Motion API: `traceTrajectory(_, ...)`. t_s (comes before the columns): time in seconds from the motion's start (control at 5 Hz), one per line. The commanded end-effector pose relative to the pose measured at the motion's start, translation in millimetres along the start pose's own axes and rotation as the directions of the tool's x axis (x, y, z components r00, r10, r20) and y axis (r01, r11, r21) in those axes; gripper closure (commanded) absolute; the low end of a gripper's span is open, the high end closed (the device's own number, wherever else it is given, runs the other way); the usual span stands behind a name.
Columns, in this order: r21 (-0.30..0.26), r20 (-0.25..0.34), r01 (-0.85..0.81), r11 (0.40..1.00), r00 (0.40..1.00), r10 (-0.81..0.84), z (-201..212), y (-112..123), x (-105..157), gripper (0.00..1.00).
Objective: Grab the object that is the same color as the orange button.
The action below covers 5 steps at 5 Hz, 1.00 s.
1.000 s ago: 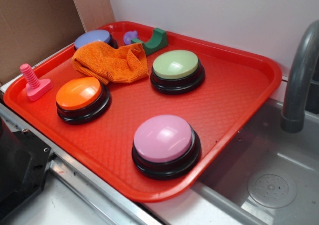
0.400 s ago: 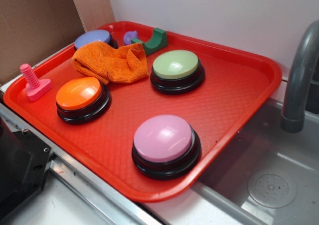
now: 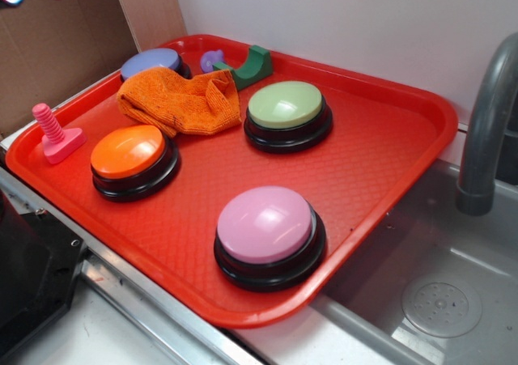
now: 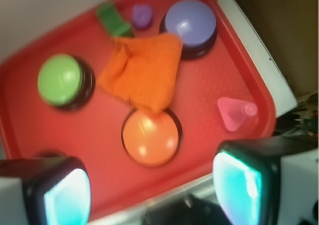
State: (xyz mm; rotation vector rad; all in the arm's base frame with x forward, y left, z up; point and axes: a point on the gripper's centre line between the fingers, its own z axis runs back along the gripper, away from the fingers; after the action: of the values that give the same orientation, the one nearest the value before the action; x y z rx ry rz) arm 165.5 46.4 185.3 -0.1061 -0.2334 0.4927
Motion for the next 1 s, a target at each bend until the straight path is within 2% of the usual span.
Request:
traceTrajectory(0.0,0.033,0.143,-0.25,0.968,0.959,0.243,-54.1,9.1,38.1,0.0)
traceTrajectory(0.2,0.051,0.106,-0.264,0.963,0.96,0.258,-89.7,13.7,50.2,0.0)
traceTrajectory(0.4,0.134,0.064,-0.298,0.945,0.954,0.292,-139.4,22.8,57.4,0.0)
traceTrajectory(0.6,0.121,-0.006,-0.3,0.946,0.953,0.303,-165.0,23.5,54.7,0.0)
traceTrajectory(0.8,0.171,-0.01,-0.255,0.952,0.965,0.261,-185.4,17.8,51.1,0.09)
